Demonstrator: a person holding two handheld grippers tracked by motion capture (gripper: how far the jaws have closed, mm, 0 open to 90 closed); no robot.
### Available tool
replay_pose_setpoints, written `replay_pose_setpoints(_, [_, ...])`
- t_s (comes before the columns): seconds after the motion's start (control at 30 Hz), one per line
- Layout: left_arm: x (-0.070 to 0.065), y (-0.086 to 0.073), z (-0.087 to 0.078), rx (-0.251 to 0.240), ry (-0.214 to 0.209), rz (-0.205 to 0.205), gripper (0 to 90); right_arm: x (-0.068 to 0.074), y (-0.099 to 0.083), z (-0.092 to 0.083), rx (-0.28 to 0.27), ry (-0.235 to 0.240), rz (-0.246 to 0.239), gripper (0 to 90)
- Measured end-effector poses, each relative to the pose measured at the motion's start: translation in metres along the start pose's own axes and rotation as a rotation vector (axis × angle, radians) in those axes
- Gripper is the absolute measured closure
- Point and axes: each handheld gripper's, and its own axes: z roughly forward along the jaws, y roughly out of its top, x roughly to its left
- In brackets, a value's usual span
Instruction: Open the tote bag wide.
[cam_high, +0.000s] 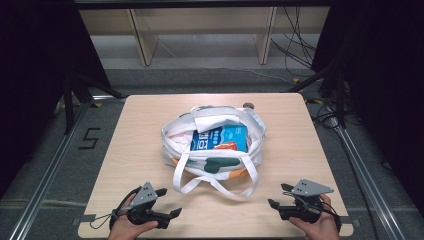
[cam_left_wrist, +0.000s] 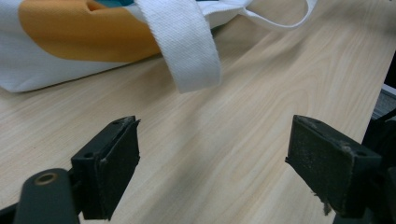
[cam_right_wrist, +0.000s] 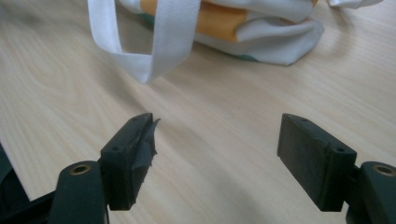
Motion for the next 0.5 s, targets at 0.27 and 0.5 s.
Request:
replay_pose_setpoints(0.27, [-0.0008, -0.0018, 0.0009, 0.004, 0.010, -0.015, 16.1, 0.0031, -0.0042, -0.0002, 0.016, 0.001, 0.008, 28.6])
replay_pose_setpoints(0.5, [-0.0003, -0.0023, 0.0025, 0.006, 0.003, -0.022, 16.1, 0.0017, -0.0053, 0.0020, 0.029, 0.013, 0.002, 28.6])
